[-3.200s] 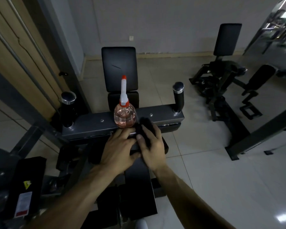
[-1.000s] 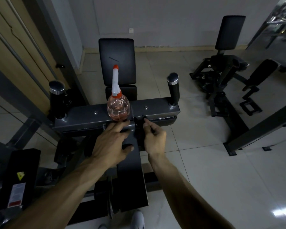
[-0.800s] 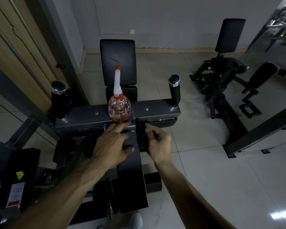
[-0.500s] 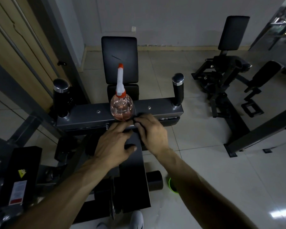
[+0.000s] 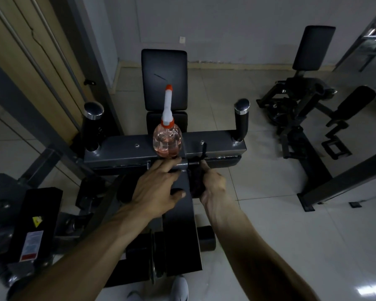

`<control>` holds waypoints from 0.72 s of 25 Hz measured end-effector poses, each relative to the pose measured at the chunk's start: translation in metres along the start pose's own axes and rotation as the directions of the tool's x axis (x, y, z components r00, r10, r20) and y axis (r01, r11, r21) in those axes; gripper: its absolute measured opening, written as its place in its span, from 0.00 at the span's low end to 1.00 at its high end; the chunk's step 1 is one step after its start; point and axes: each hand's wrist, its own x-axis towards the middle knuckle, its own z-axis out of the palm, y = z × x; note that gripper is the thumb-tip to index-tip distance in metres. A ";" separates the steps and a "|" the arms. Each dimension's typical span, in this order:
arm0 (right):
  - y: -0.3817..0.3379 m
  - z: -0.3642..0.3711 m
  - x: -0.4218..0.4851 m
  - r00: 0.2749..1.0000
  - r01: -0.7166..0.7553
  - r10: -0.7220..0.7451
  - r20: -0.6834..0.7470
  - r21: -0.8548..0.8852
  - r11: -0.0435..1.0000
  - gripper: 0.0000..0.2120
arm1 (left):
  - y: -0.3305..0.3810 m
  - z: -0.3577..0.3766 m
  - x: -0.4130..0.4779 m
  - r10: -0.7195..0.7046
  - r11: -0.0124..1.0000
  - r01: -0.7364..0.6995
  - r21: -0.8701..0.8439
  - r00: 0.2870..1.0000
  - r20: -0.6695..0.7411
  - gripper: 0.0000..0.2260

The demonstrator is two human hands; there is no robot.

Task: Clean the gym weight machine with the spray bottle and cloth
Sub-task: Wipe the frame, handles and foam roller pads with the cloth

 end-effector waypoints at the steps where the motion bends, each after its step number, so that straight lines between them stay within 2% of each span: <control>1: 0.002 -0.005 -0.006 0.999 0.037 -0.037 -0.010 -0.005 0.999 0.10 | 0.000 0.000 0.000 0.004 1.000 -0.004 -0.001 1.000 -0.006 0.26; 3: 0.003 -0.012 -0.018 0.975 0.221 -0.221 0.007 -0.057 0.974 0.05 | -0.001 0.001 0.000 0.008 1.000 -0.008 -0.009 1.000 -0.019 0.27; 4: 0.001 -0.012 -0.022 0.926 0.378 -0.377 0.029 -0.085 0.922 0.05 | -0.001 0.001 0.000 0.009 1.000 -0.010 -0.015 1.000 -0.025 0.27; 5: 0.002 -0.013 -0.022 0.809 0.587 -0.583 0.080 -0.172 0.791 0.07 | -0.002 0.001 0.000 0.012 1.000 -0.012 -0.016 1.000 -0.027 0.27; 6: 0.003 -0.013 -0.019 0.611 0.779 -0.767 0.196 -0.320 0.539 0.10 | -0.002 0.002 -0.001 0.015 1.000 -0.015 -0.011 1.000 -0.027 0.28; 7: 0.007 -0.013 -0.012 0.392 0.856 -0.847 0.360 -0.480 0.192 0.12 | -0.002 0.003 0.000 0.016 1.000 -0.016 -0.005 1.000 -0.026 0.27; 8: 0.012 -0.015 -0.003 0.246 0.796 -0.818 0.520 -0.589 -0.136 0.14 | -0.003 0.003 0.000 0.012 1.000 -0.013 -0.001 1.000 -0.024 0.27; 9: 0.016 -0.017 0.003 0.202 0.698 -0.766 0.611 -0.638 -0.325 0.15 | -0.002 0.003 0.000 0.006 1.000 -0.006 0.000 1.000 -0.019 0.26; 10: 0.020 -0.023 0.006 0.215 0.632 -0.735 0.643 -0.666 -0.397 0.17 | -0.002 0.003 0.000 0.001 1.000 -0.001 -0.001 1.000 -0.011 0.25; 11: 0.023 -0.029 0.006 0.239 0.607 -0.725 0.646 -0.682 -0.408 0.18 | -0.002 0.003 0.001 -0.001 1.000 0.001 -0.003 1.000 -0.006 0.25; 12: 0.025 -0.038 0.006 0.292 0.602 -0.706 0.645 -0.698 -0.388 0.18 | -0.003 0.003 0.001 -0.004 1.000 0.004 -0.013 1.000 -0.001 0.25; 14: 0.031 -0.063 0.013 0.467 0.596 -0.645 0.605 -0.754 -0.276 0.15 | -0.002 0.000 -0.001 -0.015 0.998 0.016 -0.056 1.000 0.013 0.28; 15: 0.030 -0.074 0.013 0.570 0.599 -0.618 0.541 -0.789 -0.138 0.14 | 0.000 -0.003 -0.003 -0.035 0.995 0.037 -0.093 0.999 0.027 0.32; 16: 0.024 -0.078 0.005 0.666 0.612 -0.600 0.443 -0.784 0.101 0.14 | 0.003 -0.006 -0.005 -0.057 0.988 0.062 -0.143 0.997 0.043 0.37; 17: 0.017 -0.075 -0.003 0.741 0.614 -0.572 0.352 -0.699 0.366 0.13 | 0.007 -0.011 -0.008 -0.067 0.976 0.077 -0.202 0.996 0.056 0.44; 18: 0.008 -0.068 -0.017 0.790 0.596 -0.537 0.296 -0.577 0.558 0.13 | 0.014 -0.016 -0.012 -0.054 0.961 0.070 -0.266 0.996 0.069 0.52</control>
